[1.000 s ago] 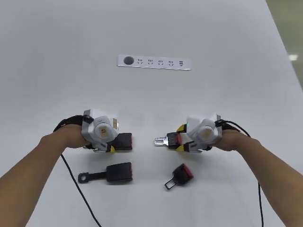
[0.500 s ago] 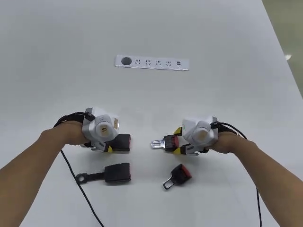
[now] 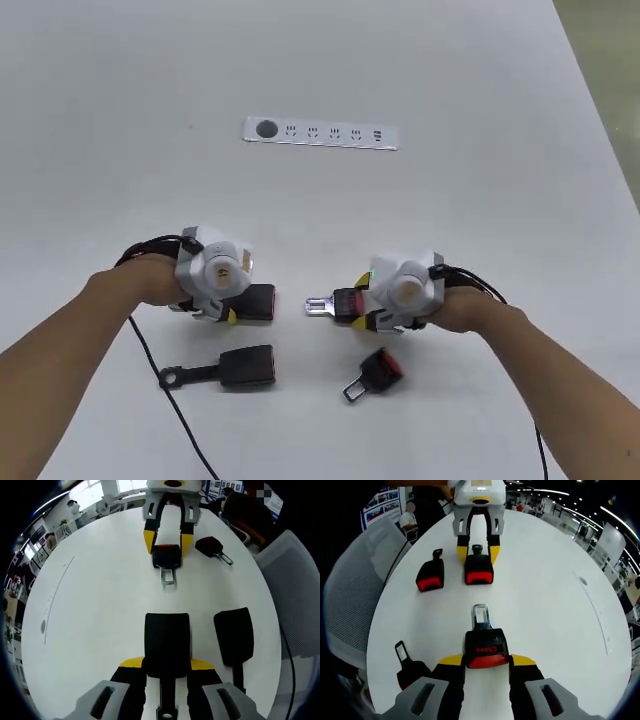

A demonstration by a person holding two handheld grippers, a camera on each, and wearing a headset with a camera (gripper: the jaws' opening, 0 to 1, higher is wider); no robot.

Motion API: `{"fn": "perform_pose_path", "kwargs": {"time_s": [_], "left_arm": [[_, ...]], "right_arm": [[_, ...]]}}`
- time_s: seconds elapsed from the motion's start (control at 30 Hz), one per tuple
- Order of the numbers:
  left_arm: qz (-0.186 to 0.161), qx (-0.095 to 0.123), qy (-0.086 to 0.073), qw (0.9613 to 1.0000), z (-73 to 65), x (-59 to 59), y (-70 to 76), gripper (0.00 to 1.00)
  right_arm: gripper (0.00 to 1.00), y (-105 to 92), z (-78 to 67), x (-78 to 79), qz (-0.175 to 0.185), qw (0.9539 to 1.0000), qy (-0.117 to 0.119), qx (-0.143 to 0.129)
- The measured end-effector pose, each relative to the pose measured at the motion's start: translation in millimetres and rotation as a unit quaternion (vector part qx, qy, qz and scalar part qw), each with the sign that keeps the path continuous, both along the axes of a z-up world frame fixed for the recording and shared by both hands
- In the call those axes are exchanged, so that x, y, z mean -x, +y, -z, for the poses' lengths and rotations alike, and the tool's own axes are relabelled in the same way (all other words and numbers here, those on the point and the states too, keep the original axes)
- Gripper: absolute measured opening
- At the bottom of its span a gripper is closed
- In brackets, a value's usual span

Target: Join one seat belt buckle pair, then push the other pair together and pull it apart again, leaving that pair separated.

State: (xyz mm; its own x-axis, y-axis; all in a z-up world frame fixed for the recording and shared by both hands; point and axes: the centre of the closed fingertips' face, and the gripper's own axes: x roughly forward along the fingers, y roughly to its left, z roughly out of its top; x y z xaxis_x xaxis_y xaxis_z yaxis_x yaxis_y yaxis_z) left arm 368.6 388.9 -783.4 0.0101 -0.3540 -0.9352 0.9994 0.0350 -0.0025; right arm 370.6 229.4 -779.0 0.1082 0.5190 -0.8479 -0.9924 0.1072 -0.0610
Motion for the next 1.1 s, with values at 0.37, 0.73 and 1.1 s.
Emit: {"fn": "perform_pose_path", "kwargs": {"time_s": [0.37,0.73,1.1], "left_arm": [[-0.006,0.001,0.005,1.0000,-1.9,1.3,-0.3,0.31],[-0.005,-0.001,0.007,1.0000,-5.4,2.6,-0.9,0.32],[-0.004,-0.002,0.008,1.0000,-7.6,3.2,-1.4,0.32]], "right_arm": [[0.30,19.2,0.7,2.1,0.005,0.9999,0.000,-0.009],[0.31,36.8,-1.4,3.8,0.016,0.9997,0.008,-0.019],[0.31,47.5,-5.0,5.0,0.014,0.9997,0.007,-0.019]]}}
